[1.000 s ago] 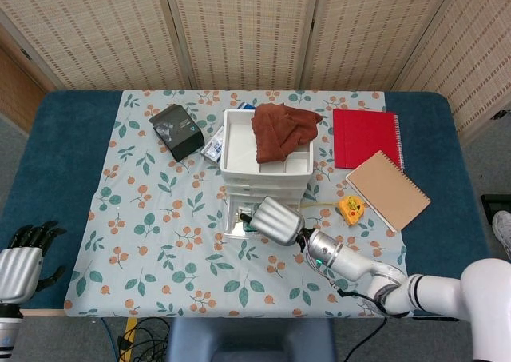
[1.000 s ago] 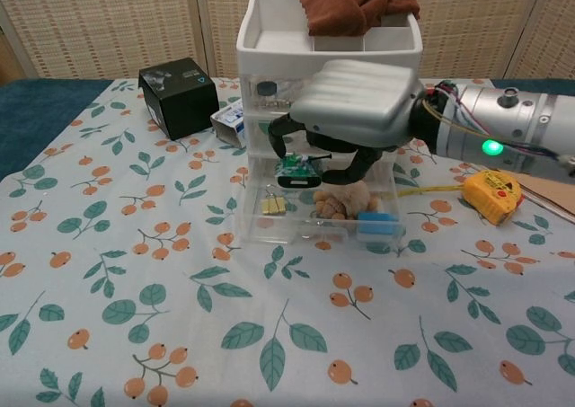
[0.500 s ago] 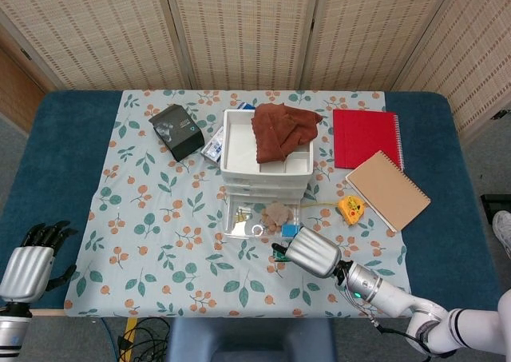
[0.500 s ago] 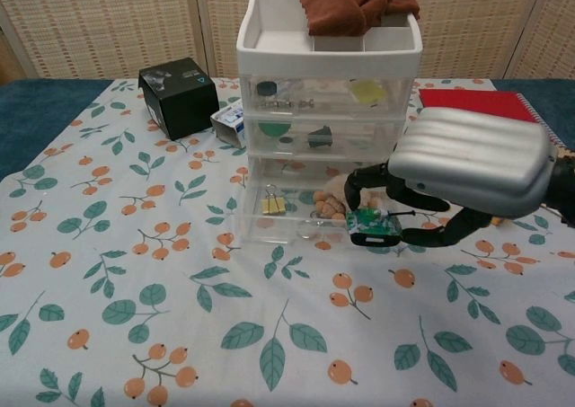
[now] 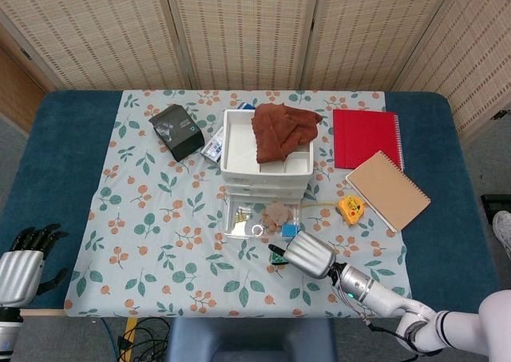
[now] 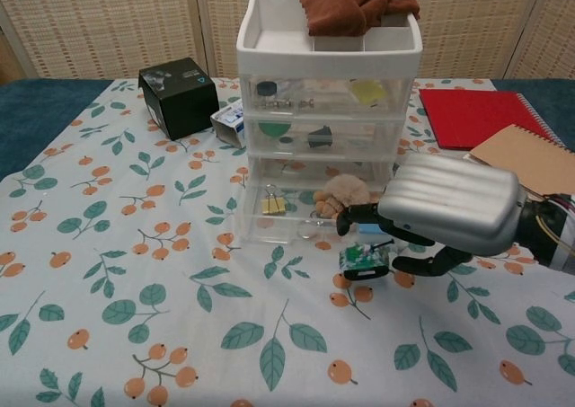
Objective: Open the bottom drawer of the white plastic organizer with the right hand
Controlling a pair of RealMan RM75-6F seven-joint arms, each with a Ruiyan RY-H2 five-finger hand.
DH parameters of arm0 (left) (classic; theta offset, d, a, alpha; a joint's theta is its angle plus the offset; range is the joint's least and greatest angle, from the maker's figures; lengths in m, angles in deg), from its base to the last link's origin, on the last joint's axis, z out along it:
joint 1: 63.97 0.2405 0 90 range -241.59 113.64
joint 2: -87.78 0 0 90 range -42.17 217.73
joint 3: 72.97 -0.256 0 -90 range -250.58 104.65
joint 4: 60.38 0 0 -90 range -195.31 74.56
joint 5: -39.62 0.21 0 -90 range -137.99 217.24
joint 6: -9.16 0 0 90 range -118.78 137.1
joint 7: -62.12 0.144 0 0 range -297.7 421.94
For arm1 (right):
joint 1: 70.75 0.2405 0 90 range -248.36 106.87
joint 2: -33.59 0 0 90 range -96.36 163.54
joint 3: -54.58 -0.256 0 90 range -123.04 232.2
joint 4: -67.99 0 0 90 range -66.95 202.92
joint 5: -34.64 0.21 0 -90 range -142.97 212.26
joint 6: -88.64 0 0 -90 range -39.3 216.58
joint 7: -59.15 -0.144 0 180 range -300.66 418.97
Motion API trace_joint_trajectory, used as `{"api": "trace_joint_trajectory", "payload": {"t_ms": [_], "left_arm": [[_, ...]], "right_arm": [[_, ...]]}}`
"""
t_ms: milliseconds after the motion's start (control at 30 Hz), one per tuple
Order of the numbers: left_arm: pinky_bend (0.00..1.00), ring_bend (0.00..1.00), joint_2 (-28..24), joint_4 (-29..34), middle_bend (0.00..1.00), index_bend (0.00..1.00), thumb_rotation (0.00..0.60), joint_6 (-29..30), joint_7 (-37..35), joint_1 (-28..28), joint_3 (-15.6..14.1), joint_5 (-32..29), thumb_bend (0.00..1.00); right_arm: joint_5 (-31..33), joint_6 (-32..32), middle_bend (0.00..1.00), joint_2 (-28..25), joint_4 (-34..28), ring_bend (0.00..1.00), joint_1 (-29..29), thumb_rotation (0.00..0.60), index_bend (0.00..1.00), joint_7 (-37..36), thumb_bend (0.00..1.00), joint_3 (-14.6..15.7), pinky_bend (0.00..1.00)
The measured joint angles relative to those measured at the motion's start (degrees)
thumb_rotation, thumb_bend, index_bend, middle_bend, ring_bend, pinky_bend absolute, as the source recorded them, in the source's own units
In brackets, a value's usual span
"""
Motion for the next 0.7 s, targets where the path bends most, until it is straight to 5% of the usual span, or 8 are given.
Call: {"api": "trace_joint_trajectory", "payload": {"t_ms": [233,467,533,700], "left_arm": [[0.14,0.21,0.1,-0.3,0.19,0.26,0.600,-0.1,-0.6,-0.4,0.3,0.3,0.23],[0.14,0.21,0.1,-0.8,0.19,0.26,0.600,-0.5,-1.0,-0.9,0.7,0.2,0.23],[0.14,0.21,0.3,-0.9,0.19,0.26,0.600,-0.6,-0.9,-1.1,0.8,0.3,0.23],[0.14,0.21,1.2,-1.1,0.19,0.26,0.600,-0.6,0.1,-1.5,1.1,0.5,0.23]], "right_arm": [[0.5,3.1,0.75,-2.6,-3.2,0.95,-1.5,0.600,0.05,0.6,0.35,-1.4,1.00],[3.5,12.2,0.57,-9.1,-8.8,0.73,-8.1,0.600,0.05,1.6,0.35,-3.2,0.98],[5.3,15.0,0.51,-11.3,-10.6,0.64,-11.0,0.600,0.05,2.0,0.35,-3.5,0.88],[11.5,18.5,0.35,-16.4,-16.0,0.31,-17.0,0.600,0.05,2.6,0.35,-3.6,0.38]]}}
